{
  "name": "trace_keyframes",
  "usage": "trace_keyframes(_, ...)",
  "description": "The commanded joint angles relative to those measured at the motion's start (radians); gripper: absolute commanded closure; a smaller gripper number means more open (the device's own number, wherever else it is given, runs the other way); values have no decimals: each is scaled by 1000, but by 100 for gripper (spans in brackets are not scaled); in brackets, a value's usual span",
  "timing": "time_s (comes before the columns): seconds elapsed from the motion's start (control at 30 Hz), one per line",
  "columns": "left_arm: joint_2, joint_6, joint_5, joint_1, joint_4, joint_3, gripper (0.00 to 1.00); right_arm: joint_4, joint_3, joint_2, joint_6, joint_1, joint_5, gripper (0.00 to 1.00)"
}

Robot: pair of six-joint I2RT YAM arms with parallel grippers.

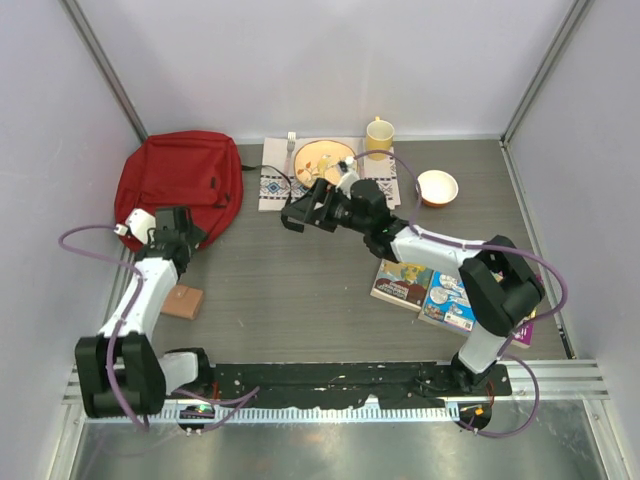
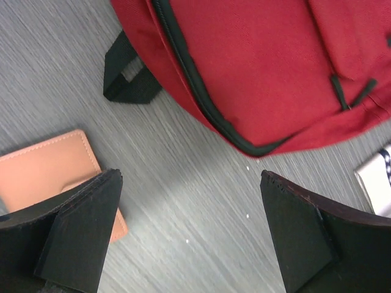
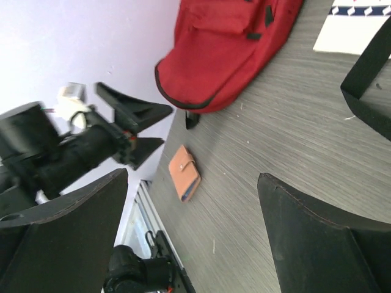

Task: Pack the student bag
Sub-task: Pick up the student bag at the center of the board.

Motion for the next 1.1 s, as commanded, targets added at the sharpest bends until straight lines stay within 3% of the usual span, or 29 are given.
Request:
trace_keyframes(0.0, 120, -53, 13, 59, 135, 49, 0, 136, -39, -100, 62, -13, -67, 8)
trace_keyframes(0.17, 192, -50, 26, 79, 291, 39, 0, 127, -55, -169, 51, -18, -79, 7)
trace_keyframes(0.5, 391, -26, 15, 100, 314, 132, 0, 134, -98, -228, 56, -73, -98, 7)
trace_keyframes(0.6, 434, 2, 70, 104, 334, 143, 23, 156, -115, -226, 74, -99, -110, 7)
trace_keyframes(0.63, 439, 5, 87, 104, 338, 143, 38, 162, -121, -226, 77, -111, -115, 7)
trace_keyframes(0.7, 432, 6, 131, 104, 355, 120, 52, 162, -124, -226, 82, -122, -115, 7)
trace_keyframes(0.73, 422, 5, 140, 104, 367, 108, 67, 162, -128, -225, 83, -126, -116, 7)
trace_keyframes(0.83, 357, 8, 170, 104, 410, 51, 94, 162, -134, -218, 85, -145, -121, 7)
trace_keyframes(0.9, 284, 17, 189, 104, 424, 8, 100, 162, -139, -211, 85, -159, -122, 7)
trace_keyframes(1.07, 113, 83, 277, 104, 426, -27, 100, 170, -145, -174, 99, -182, -134, 7)
